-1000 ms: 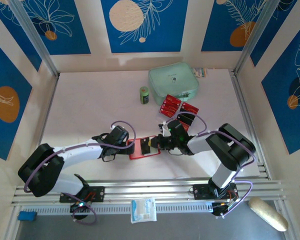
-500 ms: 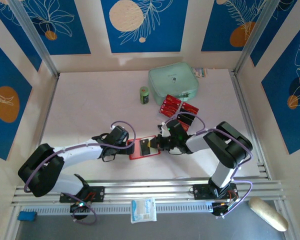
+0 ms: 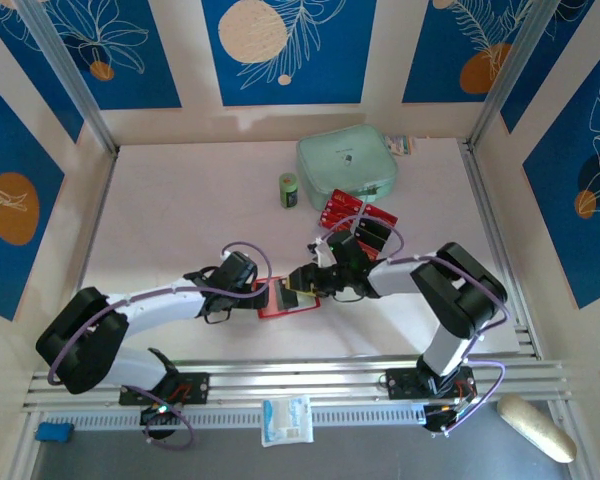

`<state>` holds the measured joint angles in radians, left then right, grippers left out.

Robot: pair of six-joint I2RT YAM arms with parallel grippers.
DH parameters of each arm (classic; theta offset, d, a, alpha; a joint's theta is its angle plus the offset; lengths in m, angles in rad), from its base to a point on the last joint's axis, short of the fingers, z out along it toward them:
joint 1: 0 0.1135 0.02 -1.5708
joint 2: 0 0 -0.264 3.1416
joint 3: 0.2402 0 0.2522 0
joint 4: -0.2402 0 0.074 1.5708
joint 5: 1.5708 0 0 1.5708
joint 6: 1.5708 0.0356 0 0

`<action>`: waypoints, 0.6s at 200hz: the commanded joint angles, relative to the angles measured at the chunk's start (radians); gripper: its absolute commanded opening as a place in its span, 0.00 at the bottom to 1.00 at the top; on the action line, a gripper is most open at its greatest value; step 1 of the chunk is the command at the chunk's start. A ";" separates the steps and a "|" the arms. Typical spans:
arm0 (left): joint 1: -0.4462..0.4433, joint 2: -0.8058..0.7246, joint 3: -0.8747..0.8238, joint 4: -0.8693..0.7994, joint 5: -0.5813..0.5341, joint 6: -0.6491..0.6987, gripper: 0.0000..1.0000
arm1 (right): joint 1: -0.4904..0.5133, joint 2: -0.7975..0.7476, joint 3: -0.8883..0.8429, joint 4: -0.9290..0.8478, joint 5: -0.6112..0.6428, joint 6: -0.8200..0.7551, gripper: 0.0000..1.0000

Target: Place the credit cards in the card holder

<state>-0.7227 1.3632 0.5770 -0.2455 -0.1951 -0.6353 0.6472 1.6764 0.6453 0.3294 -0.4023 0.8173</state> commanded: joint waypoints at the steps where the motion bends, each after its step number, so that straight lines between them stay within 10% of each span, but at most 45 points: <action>1: 0.004 -0.020 0.006 -0.067 0.004 -0.027 1.00 | -0.011 -0.081 0.040 -0.255 0.074 -0.101 0.53; 120: 0.004 -0.048 -0.031 -0.068 0.004 -0.054 1.00 | 0.099 0.052 0.273 -0.508 0.221 -0.229 0.14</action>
<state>-0.7227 1.2945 0.5644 -0.3042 -0.1917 -0.6765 0.7284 1.6955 0.8845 -0.1074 -0.2241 0.6209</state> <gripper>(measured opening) 0.996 0.162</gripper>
